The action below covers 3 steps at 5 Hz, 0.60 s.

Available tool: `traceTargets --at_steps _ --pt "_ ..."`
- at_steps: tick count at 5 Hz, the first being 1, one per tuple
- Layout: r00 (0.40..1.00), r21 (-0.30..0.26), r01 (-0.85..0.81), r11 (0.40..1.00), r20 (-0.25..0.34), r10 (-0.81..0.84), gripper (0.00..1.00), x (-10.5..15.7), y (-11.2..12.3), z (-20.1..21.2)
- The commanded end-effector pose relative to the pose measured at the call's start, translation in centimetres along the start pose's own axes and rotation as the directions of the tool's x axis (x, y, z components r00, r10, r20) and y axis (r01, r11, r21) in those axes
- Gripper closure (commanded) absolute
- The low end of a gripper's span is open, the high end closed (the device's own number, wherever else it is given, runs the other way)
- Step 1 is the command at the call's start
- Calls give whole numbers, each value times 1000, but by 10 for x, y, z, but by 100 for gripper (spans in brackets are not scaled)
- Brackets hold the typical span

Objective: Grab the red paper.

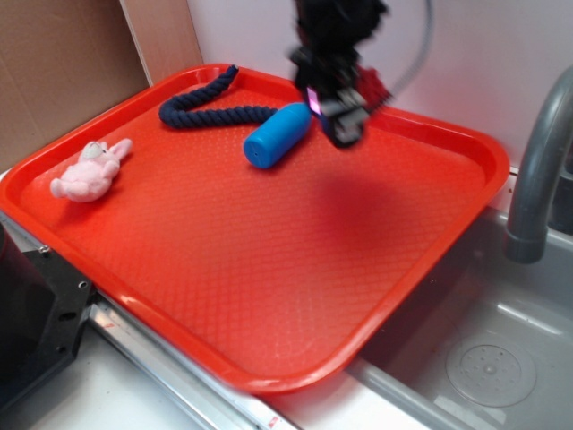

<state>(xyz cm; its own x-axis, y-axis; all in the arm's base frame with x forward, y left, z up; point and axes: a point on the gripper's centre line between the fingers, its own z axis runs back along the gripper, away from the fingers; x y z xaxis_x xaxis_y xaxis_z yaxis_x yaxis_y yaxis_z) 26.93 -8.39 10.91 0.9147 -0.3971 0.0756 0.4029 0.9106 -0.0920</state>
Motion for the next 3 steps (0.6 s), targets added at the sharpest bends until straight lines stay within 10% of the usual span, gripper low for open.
traceTargets --at_steps 1,3 --pt "881 78 -472 878 83 466 100 -97 -1 104" --pt "795 127 -607 784 99 599 100 -120 10 120"
